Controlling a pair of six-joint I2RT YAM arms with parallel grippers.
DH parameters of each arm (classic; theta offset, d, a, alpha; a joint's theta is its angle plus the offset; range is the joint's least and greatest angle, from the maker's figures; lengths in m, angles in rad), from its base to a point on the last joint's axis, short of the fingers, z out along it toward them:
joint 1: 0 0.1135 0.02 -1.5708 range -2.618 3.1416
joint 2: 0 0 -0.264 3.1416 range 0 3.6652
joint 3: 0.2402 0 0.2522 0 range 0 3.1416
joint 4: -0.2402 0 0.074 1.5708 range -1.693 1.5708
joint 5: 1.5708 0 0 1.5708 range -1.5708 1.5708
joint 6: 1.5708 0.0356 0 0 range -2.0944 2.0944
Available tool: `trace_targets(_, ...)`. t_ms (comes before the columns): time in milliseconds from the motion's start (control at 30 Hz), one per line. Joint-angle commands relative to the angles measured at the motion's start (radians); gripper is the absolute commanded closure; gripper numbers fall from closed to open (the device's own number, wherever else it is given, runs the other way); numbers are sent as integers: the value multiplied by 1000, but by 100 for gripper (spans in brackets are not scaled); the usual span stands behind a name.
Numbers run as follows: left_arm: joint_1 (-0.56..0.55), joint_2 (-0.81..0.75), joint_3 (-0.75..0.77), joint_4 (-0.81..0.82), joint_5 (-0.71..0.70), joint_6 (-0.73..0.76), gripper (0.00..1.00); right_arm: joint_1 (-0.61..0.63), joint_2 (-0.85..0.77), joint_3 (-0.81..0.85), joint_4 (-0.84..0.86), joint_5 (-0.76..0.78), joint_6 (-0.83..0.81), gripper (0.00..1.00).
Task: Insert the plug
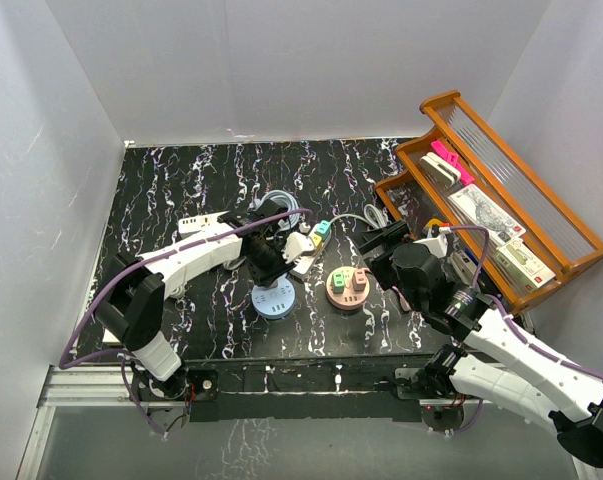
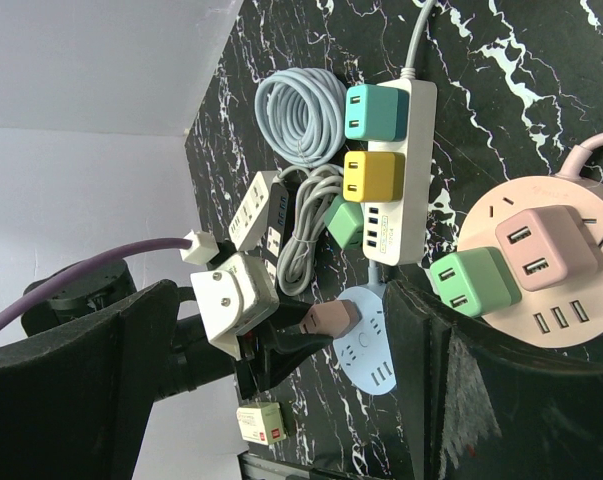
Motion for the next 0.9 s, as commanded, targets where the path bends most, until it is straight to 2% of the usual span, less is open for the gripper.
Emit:
trace_targets(0, 19, -27, -53, 5, 15, 1, 100, -3, -21, 25, 12, 20, 5, 19)
trace_targets(333, 23, 32, -29, -14, 21, -21, 100, -3, -22, 26, 7, 20, 6, 19)
trace_targets(567, 18, -47, -109, 42, 46, -35, 100, -2, -52, 30, -14, 50, 6, 19)
trace_targets(867, 18, -40, -77, 34, 43, -33, 100, -2, -47, 33, -11, 50, 2, 19)
